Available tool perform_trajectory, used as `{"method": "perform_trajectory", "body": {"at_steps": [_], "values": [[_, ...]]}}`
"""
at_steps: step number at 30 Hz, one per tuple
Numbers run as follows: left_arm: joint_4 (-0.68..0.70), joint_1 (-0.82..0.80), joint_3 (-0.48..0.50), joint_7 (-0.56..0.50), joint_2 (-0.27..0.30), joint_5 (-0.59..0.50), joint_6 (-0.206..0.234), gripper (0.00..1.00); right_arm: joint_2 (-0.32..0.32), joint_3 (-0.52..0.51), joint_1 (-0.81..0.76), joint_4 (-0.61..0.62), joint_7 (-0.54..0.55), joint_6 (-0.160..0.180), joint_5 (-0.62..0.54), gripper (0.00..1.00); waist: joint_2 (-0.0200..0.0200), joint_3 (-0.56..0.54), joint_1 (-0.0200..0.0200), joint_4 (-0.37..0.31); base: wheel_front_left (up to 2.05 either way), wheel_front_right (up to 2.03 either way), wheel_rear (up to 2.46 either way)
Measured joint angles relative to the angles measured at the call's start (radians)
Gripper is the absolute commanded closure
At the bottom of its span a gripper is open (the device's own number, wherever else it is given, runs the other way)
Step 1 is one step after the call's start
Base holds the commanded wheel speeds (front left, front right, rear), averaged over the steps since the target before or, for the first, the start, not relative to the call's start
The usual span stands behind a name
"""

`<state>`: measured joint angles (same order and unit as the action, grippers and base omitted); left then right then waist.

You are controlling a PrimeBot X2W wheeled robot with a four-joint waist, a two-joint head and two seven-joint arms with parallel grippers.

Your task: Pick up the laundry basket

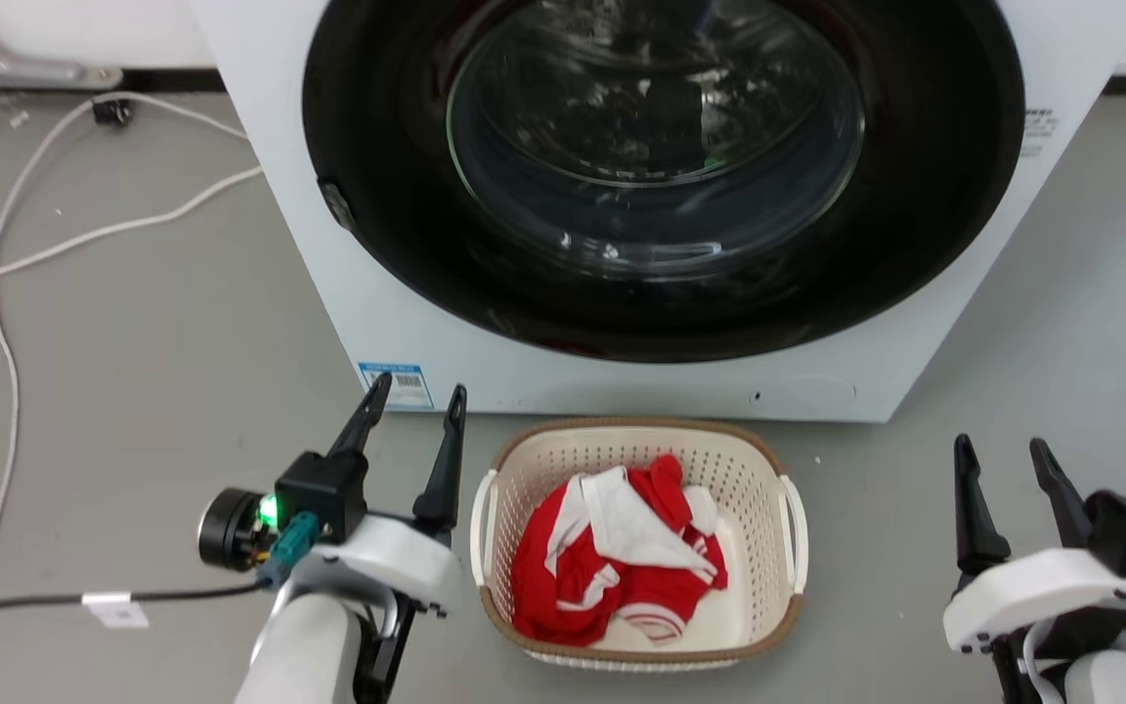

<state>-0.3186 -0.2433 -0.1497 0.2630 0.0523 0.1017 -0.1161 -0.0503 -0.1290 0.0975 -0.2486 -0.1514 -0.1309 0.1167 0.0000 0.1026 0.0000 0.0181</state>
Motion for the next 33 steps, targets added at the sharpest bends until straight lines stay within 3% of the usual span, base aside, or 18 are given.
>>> {"method": "perform_trajectory", "body": {"at_steps": [17, 25, 33], "values": [[-0.358, -0.323, -0.024, 0.0, 0.042, 0.092, -0.013, 0.0, 0.0, 0.068, 0.308, -0.342, 0.021, 0.0, 0.03, 0.0, 0.0, 0.327, 0.0001, -0.054, 0.0, 0.0, 0.0], [-0.559, -0.475, -0.125, -0.011, 0.099, 0.216, -0.015, 0.0, 0.0, 0.166, 0.488, -0.541, 0.03, 0.0, 0.097, 0.0, 0.0, 0.47, 0.0002, -0.078, 0.0, 0.0, 0.0], [-0.677, -0.596, -0.246, -0.096, 0.159, 0.36, -0.015, 0.0, 0.0, 0.285, 0.652, -0.715, 0.071, 0.0, 0.207, 0.0, 0.0, 0.58, 0.0002, -0.104, 0.0, 0.0, 0.0]]}}
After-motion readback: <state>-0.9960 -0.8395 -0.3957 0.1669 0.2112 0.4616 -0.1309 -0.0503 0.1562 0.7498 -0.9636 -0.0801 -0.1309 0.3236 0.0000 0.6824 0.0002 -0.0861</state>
